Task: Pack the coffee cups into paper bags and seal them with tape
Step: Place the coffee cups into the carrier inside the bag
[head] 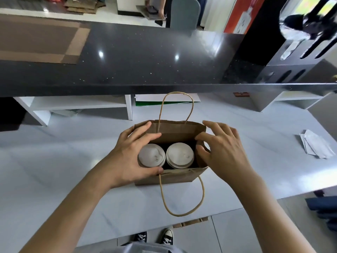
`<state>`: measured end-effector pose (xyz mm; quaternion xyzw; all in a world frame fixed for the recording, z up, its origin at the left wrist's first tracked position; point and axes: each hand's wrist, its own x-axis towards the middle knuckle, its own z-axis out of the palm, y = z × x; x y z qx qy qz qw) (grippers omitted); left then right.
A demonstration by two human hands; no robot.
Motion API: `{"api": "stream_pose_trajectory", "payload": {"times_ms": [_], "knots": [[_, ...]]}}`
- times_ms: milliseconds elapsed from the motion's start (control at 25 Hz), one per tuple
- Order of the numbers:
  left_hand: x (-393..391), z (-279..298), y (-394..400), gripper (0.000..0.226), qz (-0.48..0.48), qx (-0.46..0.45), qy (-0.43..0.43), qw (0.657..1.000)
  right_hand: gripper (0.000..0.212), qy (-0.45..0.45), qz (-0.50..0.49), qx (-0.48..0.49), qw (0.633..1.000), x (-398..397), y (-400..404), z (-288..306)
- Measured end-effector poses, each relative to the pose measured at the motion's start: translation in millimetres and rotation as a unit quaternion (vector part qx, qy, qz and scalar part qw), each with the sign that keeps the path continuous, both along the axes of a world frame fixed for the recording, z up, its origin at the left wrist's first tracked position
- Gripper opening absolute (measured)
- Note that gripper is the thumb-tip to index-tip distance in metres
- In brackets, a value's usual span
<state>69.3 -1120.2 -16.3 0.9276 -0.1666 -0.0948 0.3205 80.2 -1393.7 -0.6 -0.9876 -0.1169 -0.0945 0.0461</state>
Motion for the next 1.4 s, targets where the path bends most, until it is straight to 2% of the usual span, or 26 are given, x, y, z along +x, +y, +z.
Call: {"api": "stream_pose_trajectory", "payload": {"times_ms": [80, 240, 520, 800, 1400], "knots": [[6, -2, -6, 0.093, -0.023, -0.002, -0.001, 1.0, 0.017, 0.029, -0.086, 0.05, 0.995, -16, -13, -2], [13, -4, -25, 0.092, -0.07, -0.005, 0.003, 0.998, 0.017, 0.083, -0.174, 0.166, 0.967, -34, -30, -2], [23, -2, -82, 0.095, -0.139, 0.028, 0.013, 0.99, 0.027, 0.085, -0.264, 0.197, 0.94, -64, -75, 3], [13, 5, -168, 0.092, -0.168, 0.04, -0.005, 0.985, 0.037, 0.091, -0.288, 0.205, 0.931, -84, -157, 2], [-20, -4, -364, 0.093, -0.094, 0.0, 0.006, 0.996, 0.037, 0.097, -0.23, 0.228, 0.941, -89, -368, -1]]}}
